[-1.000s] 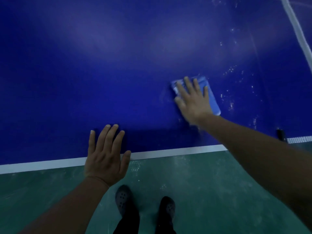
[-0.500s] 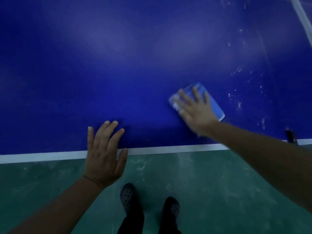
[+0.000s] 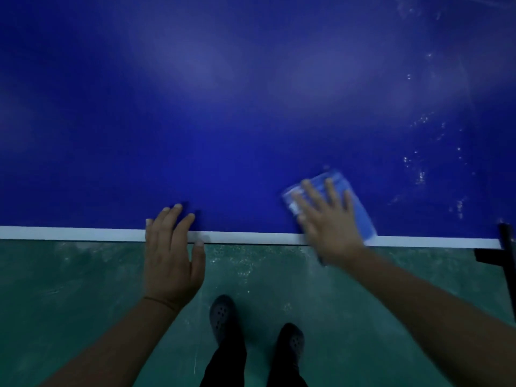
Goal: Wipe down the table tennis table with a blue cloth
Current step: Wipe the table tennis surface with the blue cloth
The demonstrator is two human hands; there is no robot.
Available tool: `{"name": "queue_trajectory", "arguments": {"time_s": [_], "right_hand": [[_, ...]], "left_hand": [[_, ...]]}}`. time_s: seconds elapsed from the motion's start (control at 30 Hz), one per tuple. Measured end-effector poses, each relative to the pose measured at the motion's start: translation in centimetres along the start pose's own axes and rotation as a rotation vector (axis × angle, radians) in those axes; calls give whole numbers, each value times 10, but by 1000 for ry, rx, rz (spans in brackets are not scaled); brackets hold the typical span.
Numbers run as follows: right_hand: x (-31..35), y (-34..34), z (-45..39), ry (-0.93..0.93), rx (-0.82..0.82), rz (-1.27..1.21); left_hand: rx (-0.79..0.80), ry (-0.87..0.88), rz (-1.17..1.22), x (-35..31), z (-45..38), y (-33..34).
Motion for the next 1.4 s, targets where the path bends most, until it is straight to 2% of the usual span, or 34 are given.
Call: {"name": "queue_trajectory", "arguments": {"time_s": [0.1, 0.17, 0.23, 0.3, 0.37, 0.4, 0.43, 0.53, 0.6, 0.63, 0.67, 0.73, 0.83, 0.9, 0.97, 1.07, 1.13, 1.2, 1.27, 1.3, 1.33, 1.4], "right_hand": [[-24, -14, -50, 281, -45, -65], [15, -18, -86, 337, -68, -94], [87, -8, -89, 125, -80, -81], [152, 5, -49, -260, -23, -62], [153, 6, -30, -464, 45, -93], [136, 2, -43, -481, 58, -72], [114, -1, -65, -423, 42, -32], [51, -15, -150, -5, -36, 66], [55, -23, -197, 158, -37, -11], [75, -25, -216, 167, -51, -68], [104, -25, -229, 121, -55, -92], [178, -22, -229, -100, -39, -66], [261, -8, -167, -416, -40, -10], [270, -1, -111, -524, -33, -50], [243, 4, -66, -544, -32, -110], [140, 7, -41, -301, -18, -8], [45, 2, -33, 24, -29, 74], [-34, -10, -18, 423, -64, -33], [-57, -14, -12, 695, -106, -120], [-47, -13, -19, 730, -122, -107], [-29, -10, -30, 677, -135, -89], [23, -2, -56, 376, -139, -98]], "left_hand": [[-17, -28, -9, 11, 11, -8], [-41, -76, -33, 22, 18, -16], [-68, -124, -44, 35, 28, -24], [-80, -126, -51, 44, 32, -31], [-59, -86, -78, 50, 34, -34], [-47, -64, -92, 54, 35, -34], [-34, -47, -105, 57, 36, -34], [18, -45, -124, 63, 37, -34], [51, -62, -128, 64, 38, -34], [61, -65, -125, 64, 38, -34], [66, -66, -113, 64, 38, -35], [57, -79, -49, 64, 38, -39], [-25, -121, 37, 68, 39, -54], [-95, -152, 43, 68, 41, -64], [-123, -127, 44, 62, 41, -67], [-113, -50, 52, 42, 35, -60], [-87, -9, 47, 24, 30, -50], [-46, 36, 65, 1, 25, -35], [-10, 96, 92, -24, 19, -17], [8, 131, 109, -38, 15, -7], [28, 166, 129, -52, 11, 4], [77, 225, 147, -77, 1, 25]]}}
Point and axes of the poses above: each hand's wrist, its own z-axis away from the middle knuckle, its own y-axis out of the palm, x = y × z, the point moved 4 cm from there along -z, towards the middle knuckle, and after that the axes turned 8 degrees about -x, right-handed, at the moved point
